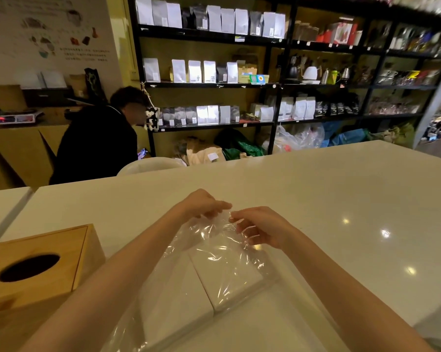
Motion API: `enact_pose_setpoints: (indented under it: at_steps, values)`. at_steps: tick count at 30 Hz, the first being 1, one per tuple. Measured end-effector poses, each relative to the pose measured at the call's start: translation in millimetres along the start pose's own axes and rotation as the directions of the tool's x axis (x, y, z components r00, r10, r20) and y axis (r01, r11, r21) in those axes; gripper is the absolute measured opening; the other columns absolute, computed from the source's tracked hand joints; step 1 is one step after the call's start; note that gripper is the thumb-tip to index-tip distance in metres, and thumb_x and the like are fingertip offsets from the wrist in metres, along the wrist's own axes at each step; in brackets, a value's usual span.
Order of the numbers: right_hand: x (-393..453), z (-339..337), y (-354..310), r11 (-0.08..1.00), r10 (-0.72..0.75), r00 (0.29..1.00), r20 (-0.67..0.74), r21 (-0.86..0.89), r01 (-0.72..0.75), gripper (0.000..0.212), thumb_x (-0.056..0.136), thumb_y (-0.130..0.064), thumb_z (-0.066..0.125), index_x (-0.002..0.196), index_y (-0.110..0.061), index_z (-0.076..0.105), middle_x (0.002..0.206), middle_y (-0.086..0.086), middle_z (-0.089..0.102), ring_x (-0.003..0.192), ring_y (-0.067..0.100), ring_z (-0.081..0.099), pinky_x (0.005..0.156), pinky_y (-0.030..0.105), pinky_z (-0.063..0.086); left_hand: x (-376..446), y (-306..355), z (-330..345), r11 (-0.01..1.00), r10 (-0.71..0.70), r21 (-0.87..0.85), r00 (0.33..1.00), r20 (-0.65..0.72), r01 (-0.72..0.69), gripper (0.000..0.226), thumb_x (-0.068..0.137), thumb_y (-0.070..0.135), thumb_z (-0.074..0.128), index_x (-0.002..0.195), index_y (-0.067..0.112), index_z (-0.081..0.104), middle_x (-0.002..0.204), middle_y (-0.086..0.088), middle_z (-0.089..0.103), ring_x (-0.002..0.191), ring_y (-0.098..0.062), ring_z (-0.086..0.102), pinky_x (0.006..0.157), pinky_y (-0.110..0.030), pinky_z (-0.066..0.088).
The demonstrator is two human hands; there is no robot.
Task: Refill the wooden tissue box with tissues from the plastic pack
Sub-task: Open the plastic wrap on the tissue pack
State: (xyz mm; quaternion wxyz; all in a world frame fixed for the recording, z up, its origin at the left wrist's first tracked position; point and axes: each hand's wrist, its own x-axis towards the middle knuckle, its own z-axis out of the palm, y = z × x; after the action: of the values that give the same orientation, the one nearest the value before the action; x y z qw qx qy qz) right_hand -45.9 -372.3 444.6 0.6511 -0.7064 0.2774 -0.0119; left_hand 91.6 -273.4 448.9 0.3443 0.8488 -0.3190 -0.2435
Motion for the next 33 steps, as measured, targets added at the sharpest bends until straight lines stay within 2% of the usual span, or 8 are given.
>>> enact_pose_setpoints:
  at_steps: [6,10,14,20,23,26,29,33]
  values:
    - [2,2,1,0.985,-0.174,0.979,-0.106,-0.033,0.171,0.013,0.080,-0.012,0.066,0.070,-0.005,0.065,0.057,0.005,0.059,0.037,0.007,0.050,0.038,0.017,0.039,11,4,1,0.999,0.045,0.005,0.999,0.005,-0.045,0.018,0.069,0.024,0.076,0.059,0.014,0.065,0.058,-0.002,0.057,0.056,-0.009,0.049,0.056,-0.021,0.038]
    - [-7,7,-3,0.902,-0.431,0.891,-0.141,-0.088,0.422,0.014,0.079,-0.014,0.068,0.073,-0.002,0.068,0.057,0.007,0.061,0.041,0.011,0.050,0.043,0.022,0.040,17,0,6,0.989,0.131,0.077,0.987,-0.092,-0.125,0.029,0.070,0.017,0.073,0.045,0.017,0.057,0.047,0.003,0.052,0.048,-0.005,0.045,0.039,-0.004,0.034]
    - [-24,7,-9,0.794,-0.601,0.788,-0.132,-0.208,0.571,0.009,0.078,-0.019,0.070,0.070,-0.015,0.071,0.057,0.003,0.065,0.048,0.012,0.055,0.048,0.018,0.044,19,-6,11,0.983,0.170,0.094,0.971,-0.170,-0.155,0.042,0.071,0.022,0.073,0.036,0.019,0.048,0.027,0.009,0.043,0.035,-0.001,0.044,0.039,-0.008,0.031]
    - [-52,0,-11,0.709,-0.704,0.704,-0.098,-0.154,0.688,0.014,0.080,-0.012,0.067,0.071,-0.021,0.072,0.061,-0.004,0.069,0.054,0.009,0.060,0.054,0.020,0.049,15,-15,8,0.990,0.141,0.025,0.968,-0.209,-0.139,0.035,0.069,0.036,0.076,0.045,0.017,0.059,0.044,0.004,0.052,0.034,-0.001,0.047,0.039,-0.009,0.035]
    - [-61,-5,-10,0.715,-0.699,0.711,-0.079,-0.064,0.696,0.009,0.077,-0.017,0.066,0.071,-0.013,0.071,0.065,0.001,0.071,0.056,0.013,0.060,0.054,0.023,0.050,2,-8,-1,0.994,0.042,-0.095,0.981,-0.188,-0.061,0.047,0.075,0.052,0.063,0.080,0.006,0.070,0.058,0.000,0.059,0.052,-0.011,0.053,0.052,-0.021,0.043]
    - [-61,-11,-8,0.773,-0.633,0.772,-0.049,0.001,0.634,0.012,0.081,-0.016,0.064,0.072,-0.009,0.067,0.068,0.005,0.072,0.058,0.016,0.061,0.054,0.024,0.051,-14,-1,-17,0.989,-0.044,-0.144,0.987,-0.152,0.022,0.052,0.086,0.055,0.042,0.103,0.010,0.062,0.084,-0.004,0.064,0.074,-0.018,0.059,0.068,-0.029,0.043]
    - [-56,-13,-11,0.836,-0.548,0.837,-0.012,0.039,0.548,0.008,0.078,-0.016,0.062,0.074,-0.010,0.063,0.065,0.007,0.071,0.055,0.017,0.061,0.053,0.025,0.052,-40,-7,-28,0.996,0.041,-0.066,0.974,-0.223,-0.057,0.039,0.091,0.038,0.042,0.093,0.009,0.068,0.091,-0.003,0.065,0.078,-0.016,0.058,0.061,-0.023,0.040]
    - [-48,-12,-23,0.867,-0.482,0.872,0.083,-0.096,0.488,0.004,0.080,-0.017,0.067,0.081,-0.014,0.065,0.055,0.003,0.065,0.053,0.018,0.058,0.057,0.026,0.051,-85,-21,-34,0.994,0.092,0.069,0.987,-0.135,-0.083,0.041,0.094,0.020,0.034,0.085,0.007,0.072,0.084,0.000,0.065,0.075,-0.012,0.058,0.072,-0.013,0.038]
